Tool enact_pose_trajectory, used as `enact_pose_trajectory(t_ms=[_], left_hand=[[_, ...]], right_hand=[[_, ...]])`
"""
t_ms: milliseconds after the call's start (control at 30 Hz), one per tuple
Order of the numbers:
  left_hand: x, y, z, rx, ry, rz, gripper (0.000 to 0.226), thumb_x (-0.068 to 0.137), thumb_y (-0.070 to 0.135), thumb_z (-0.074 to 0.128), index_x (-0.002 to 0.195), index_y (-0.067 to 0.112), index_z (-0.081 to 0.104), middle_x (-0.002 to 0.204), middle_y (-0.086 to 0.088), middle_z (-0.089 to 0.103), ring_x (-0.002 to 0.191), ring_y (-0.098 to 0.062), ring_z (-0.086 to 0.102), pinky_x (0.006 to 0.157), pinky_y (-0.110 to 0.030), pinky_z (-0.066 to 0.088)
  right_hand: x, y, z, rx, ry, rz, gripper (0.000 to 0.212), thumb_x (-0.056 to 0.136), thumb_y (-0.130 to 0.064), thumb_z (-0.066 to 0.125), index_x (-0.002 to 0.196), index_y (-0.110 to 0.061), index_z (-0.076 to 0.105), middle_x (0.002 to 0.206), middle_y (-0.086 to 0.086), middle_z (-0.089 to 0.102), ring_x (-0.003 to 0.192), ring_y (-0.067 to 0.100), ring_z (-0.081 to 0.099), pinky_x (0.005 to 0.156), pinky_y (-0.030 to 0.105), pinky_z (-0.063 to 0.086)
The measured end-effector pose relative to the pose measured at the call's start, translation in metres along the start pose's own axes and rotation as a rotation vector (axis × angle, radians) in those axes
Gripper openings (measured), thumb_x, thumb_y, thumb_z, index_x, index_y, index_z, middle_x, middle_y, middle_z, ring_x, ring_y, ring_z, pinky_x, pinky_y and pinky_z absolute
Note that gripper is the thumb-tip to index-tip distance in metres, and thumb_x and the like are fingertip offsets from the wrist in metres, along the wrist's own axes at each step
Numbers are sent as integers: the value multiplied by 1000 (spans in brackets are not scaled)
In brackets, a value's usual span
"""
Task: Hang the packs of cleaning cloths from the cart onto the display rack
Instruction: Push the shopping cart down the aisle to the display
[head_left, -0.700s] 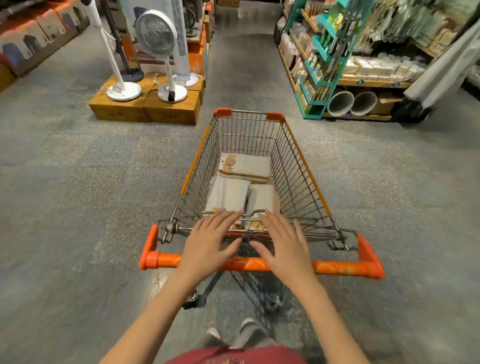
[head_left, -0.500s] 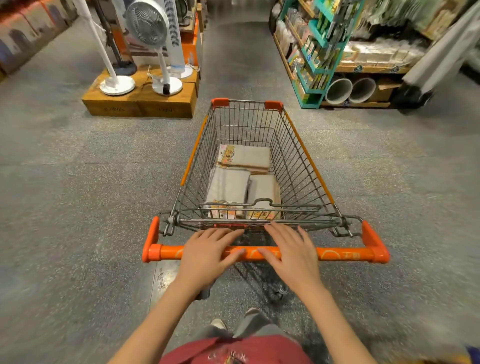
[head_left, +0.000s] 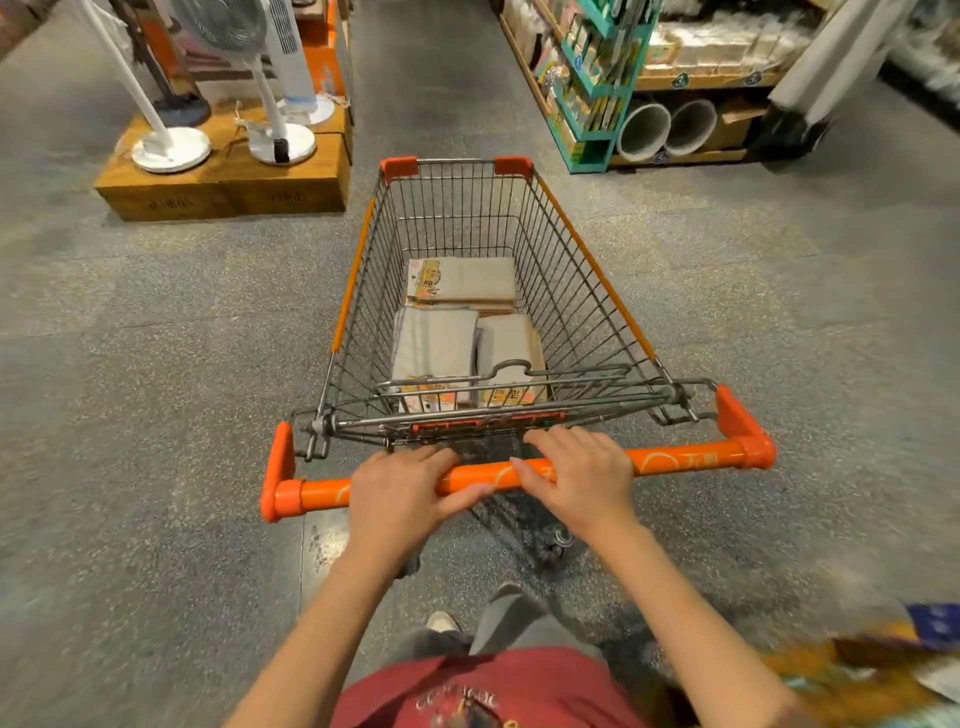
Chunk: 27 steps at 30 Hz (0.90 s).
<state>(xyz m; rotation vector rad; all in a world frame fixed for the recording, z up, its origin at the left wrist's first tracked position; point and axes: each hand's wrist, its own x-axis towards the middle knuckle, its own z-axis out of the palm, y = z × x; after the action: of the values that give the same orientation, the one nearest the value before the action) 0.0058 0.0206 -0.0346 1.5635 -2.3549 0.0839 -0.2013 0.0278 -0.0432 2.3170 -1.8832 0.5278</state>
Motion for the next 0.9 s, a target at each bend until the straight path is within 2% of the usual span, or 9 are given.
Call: enact_pose_trajectory(t_ms=[100, 167, 267, 367, 467, 567, 667, 800, 900], left_hand=[[5, -1, 1, 13, 17, -9, 68, 80, 82, 24, 60, 27, 59, 50, 9, 55, 45, -12, 56, 45, -23, 38], [12, -4, 2, -7, 27, -18, 72, 81, 83, 19, 59, 25, 56, 49, 7, 54, 45, -13, 56, 45, -25, 39], [24, -5, 3, -20, 44, -21, 68, 80, 81, 23, 55, 25, 52, 45, 7, 51, 40, -14, 54, 44, -22, 30], [35, -5, 4, -1, 41, -28, 75, 82, 81, 11, 53, 26, 52, 41, 9, 47, 36, -11, 49, 45, -19, 22], [50, -9, 10, -9, 37, -21, 74, 81, 82, 12, 52, 26, 51, 41, 9, 46, 35, -10, 48, 44, -19, 19], [70, -13, 13, 14, 40, -26, 70, 78, 82, 19, 51, 25, 51, 39, 9, 46, 33, -10, 46, 45, -18, 10], [90, -20, 18, 28, 14, -42, 72, 79, 82, 15, 52, 25, 50, 39, 10, 46, 34, -9, 47, 46, -18, 3], [116, -30, 30, 54, 20, -26, 70, 77, 84, 12, 60, 26, 47, 49, 8, 52, 44, -13, 53, 50, -24, 22], [139, -40, 37, 39, 2, -42, 67, 74, 84, 12, 65, 27, 46, 56, 9, 55, 52, -12, 52, 53, -26, 26]], right_hand=[[5, 5, 1, -28, -59, -27, 52, 88, -64, 32, 94, -27, 69, 79, -13, 65, 69, 9, 63, 57, 23, 45], [14, 9, -2, -28, -123, -52, 55, 84, -70, 30, 97, -30, 66, 82, -14, 64, 75, 9, 63, 59, 23, 43], [29, 12, -15, -22, -306, -65, 75, 73, -81, 17, 115, -33, 56, 102, -14, 61, 96, 10, 58, 71, 27, 42], [38, 25, -20, 1, -410, -7, 98, 59, -91, 6, 125, -32, 47, 118, -15, 56, 108, 8, 52, 85, 28, 37], [49, 35, -18, -19, -373, 48, 103, 54, -94, -3, 114, -31, 52, 109, -13, 59, 101, 9, 54, 87, 29, 37], [68, 42, -11, -57, -315, 41, 96, 58, -92, 0, 101, -28, 56, 97, -12, 61, 91, 11, 58, 74, 27, 32], [89, 47, -7, -76, -290, 31, 93, 59, -91, 1, 94, -25, 57, 86, -11, 57, 81, 11, 57, 66, 25, 29], [119, 54, 2, -96, -277, -2, 92, 62, -89, 5, 93, -21, 58, 86, -6, 60, 78, 13, 55, 65, 25, 27], [145, 62, 11, -106, -344, -8, 71, 67, -85, 21, 91, -25, 51, 84, -7, 53, 83, 15, 57, 67, 27, 31]])
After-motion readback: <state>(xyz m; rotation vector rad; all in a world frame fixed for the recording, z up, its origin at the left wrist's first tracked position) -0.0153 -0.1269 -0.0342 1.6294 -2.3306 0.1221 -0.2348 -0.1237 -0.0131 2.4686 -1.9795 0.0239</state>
